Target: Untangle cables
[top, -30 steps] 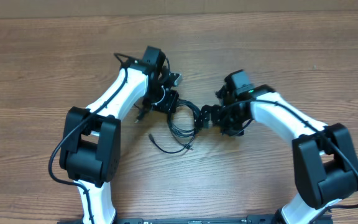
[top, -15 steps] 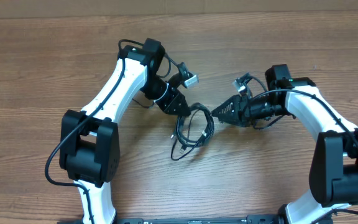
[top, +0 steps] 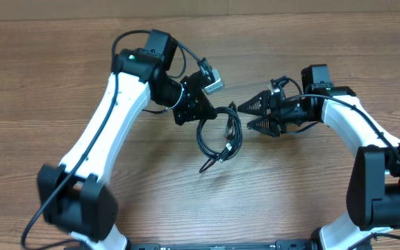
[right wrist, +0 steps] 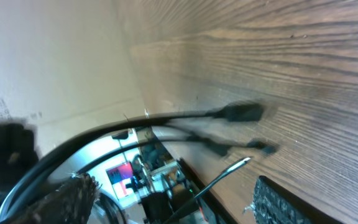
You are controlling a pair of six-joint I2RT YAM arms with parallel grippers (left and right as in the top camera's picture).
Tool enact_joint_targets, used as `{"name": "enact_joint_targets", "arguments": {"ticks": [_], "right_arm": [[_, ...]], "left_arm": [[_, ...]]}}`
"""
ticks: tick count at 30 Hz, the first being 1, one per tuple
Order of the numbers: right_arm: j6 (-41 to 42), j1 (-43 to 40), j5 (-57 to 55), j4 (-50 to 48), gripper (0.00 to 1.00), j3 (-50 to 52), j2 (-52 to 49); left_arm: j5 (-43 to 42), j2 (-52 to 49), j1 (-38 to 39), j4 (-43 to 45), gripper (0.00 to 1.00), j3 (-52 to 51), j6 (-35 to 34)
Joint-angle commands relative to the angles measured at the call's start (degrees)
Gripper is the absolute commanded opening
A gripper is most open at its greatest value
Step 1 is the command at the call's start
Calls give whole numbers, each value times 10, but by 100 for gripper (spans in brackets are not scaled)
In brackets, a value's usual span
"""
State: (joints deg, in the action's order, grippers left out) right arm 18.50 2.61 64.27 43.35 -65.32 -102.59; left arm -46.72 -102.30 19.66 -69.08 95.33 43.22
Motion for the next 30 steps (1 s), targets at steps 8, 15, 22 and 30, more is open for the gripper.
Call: {"name": "enact_joint_targets", "arguments": {"ticks": [8,15,22,30], "right_arm": [[106,-1,-9,-29,100,-11,15],[91,-1,-53,-11,100,-11,15],[90,-1,-64,-8,100,-11,15],[-37,6,-25,23,70,-10,15]], "left_arm": [[360,56,92,65,4,13,-193],[457,56,126,100,4,13,-252],[511,56,126,100,4,13,-295],[536,56,125,101,4,12,-389]]}}
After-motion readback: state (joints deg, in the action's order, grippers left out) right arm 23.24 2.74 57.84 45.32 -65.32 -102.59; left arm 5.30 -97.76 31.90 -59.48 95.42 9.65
